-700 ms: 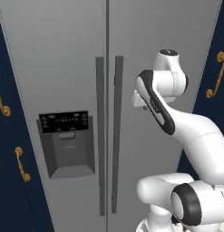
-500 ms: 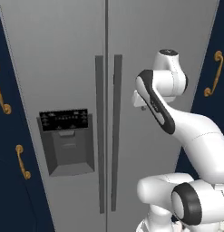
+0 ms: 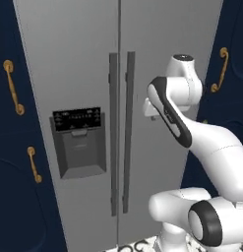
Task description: Take the strawberry from the fridge and place it on top of the pancake, located on the dining counter.
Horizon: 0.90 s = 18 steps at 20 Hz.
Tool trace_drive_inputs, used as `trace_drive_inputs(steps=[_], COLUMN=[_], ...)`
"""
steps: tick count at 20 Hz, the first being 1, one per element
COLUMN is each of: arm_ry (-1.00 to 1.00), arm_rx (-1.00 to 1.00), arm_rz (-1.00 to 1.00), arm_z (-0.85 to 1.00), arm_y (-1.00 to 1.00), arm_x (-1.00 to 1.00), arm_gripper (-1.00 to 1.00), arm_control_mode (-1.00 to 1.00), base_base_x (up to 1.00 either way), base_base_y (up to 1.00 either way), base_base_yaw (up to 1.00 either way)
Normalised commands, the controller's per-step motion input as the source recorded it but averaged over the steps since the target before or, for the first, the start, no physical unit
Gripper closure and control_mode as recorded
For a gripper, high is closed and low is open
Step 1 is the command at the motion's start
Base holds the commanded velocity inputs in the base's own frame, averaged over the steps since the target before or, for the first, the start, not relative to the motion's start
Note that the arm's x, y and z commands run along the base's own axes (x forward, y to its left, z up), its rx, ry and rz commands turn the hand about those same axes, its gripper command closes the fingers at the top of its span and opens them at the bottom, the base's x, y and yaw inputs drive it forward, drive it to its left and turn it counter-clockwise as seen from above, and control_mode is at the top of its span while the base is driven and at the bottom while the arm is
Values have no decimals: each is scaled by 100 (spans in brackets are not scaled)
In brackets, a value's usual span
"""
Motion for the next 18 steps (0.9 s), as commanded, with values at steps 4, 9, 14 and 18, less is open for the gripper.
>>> trace_drive_inputs(steps=[4,9,14,18], arm_ry=[0,0,0,0], arm_rx=[0,0,0,0], arm_rz=[0,0,0,0], arm_z=[0,0,0,0], arm_y=[0,0,0,0], arm_x=[0,0,0,0], arm_gripper=[-100,-100,-100,-100], arm_control_mode=[100,100,100,100], base_base_x=[-27,-10,-23,-69], base_base_y=[73,46,-1,-6], base_base_yaw=[-12,-2,0,-4])
